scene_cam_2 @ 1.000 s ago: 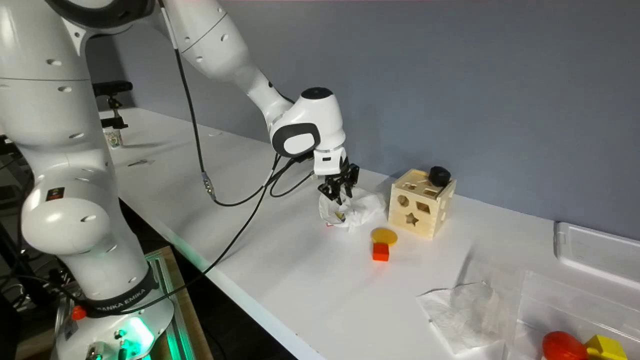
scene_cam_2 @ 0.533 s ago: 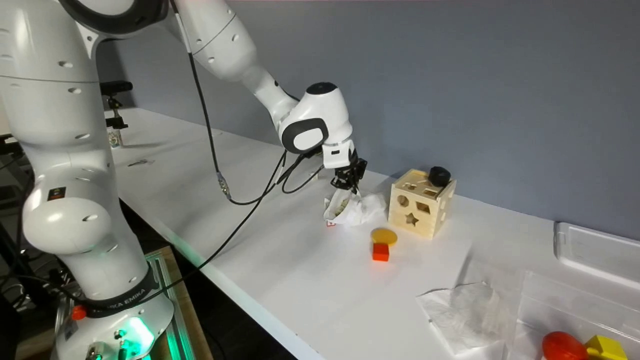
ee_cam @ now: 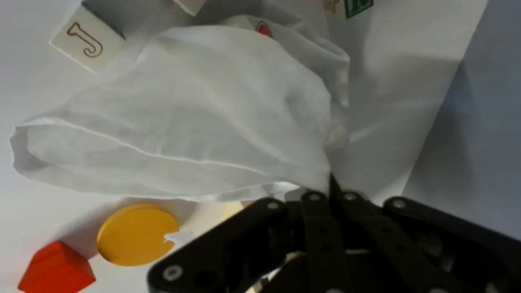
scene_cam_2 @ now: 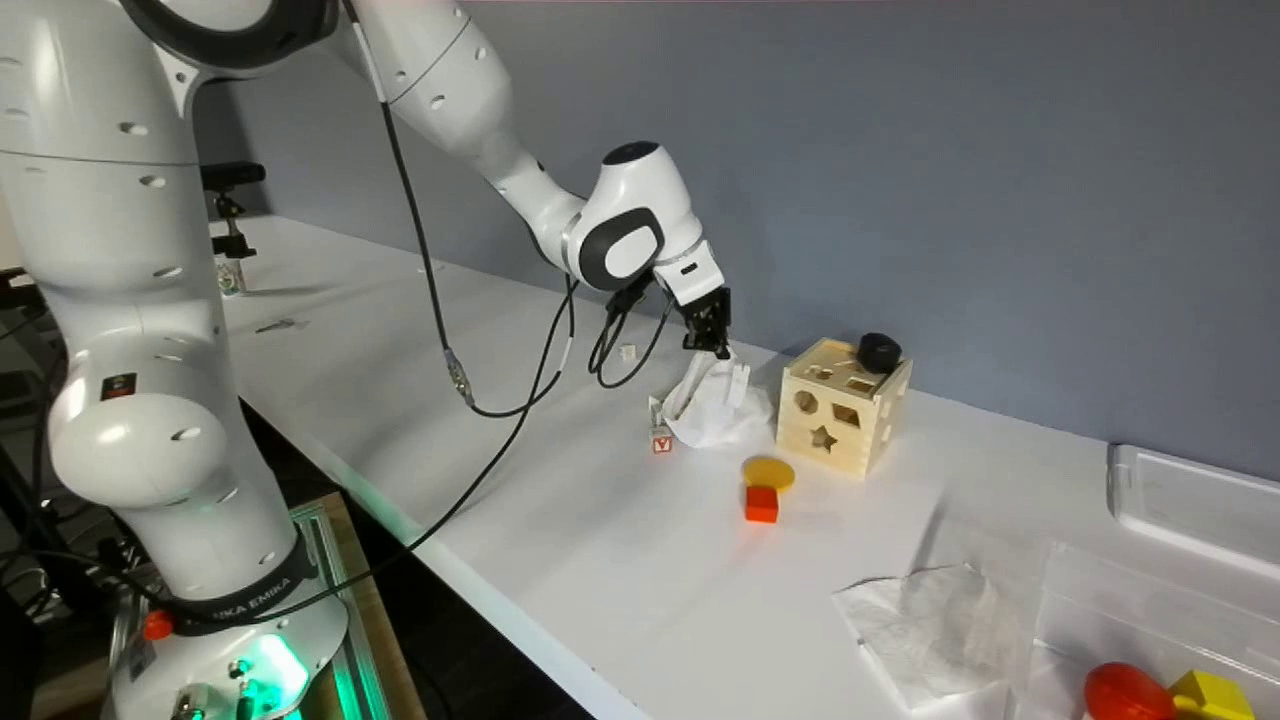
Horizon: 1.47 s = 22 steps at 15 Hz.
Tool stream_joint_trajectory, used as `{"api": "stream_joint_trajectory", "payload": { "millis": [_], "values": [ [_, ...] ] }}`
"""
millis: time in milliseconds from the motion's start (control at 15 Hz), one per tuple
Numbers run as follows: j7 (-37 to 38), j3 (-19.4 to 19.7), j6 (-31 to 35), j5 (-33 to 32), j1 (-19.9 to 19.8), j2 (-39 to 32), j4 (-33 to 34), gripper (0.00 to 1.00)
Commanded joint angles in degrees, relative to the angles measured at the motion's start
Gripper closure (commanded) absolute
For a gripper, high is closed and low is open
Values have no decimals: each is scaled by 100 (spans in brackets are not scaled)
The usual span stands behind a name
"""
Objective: Put the contents on the table inside the plastic
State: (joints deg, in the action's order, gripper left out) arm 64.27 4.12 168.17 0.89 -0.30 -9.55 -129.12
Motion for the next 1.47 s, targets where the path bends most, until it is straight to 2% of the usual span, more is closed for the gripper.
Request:
{"api": "stream_joint_trajectory", "payload": {
  "millis": [0, 200, 533, 600, 667, 733, 800, 1133, 1267, 1333, 1400],
  "values": [
    [-575, -14, 328, -470, 32, -12, 65, 100],
    [-1279, -128, 697, -572, -41, -63, 92, 100],
    [-2386, -487, 1107, -319, -260, -178, 128, 100],
    [-2816, -378, 1105, 51, -79, -200, 137, 100],
    [-3008, -451, 1079, 189, -89, -213, 142, 99],
    [-3234, -487, 1043, 349, -92, -218, 154, 73],
    [-3353, -918, 939, 350, -478, -181, 150, 73],
    [-4083, -1473, 375, 707, -924, 136, 160, 39],
    [-4222, -1489, -137, 736, -1014, 335, 181, 25],
    [-4402, -1040, -467, 911, -614, 458, 206, 19],
    [-4438, -948, -805, 902, -600, 583, 224, 11]
  ]
}}
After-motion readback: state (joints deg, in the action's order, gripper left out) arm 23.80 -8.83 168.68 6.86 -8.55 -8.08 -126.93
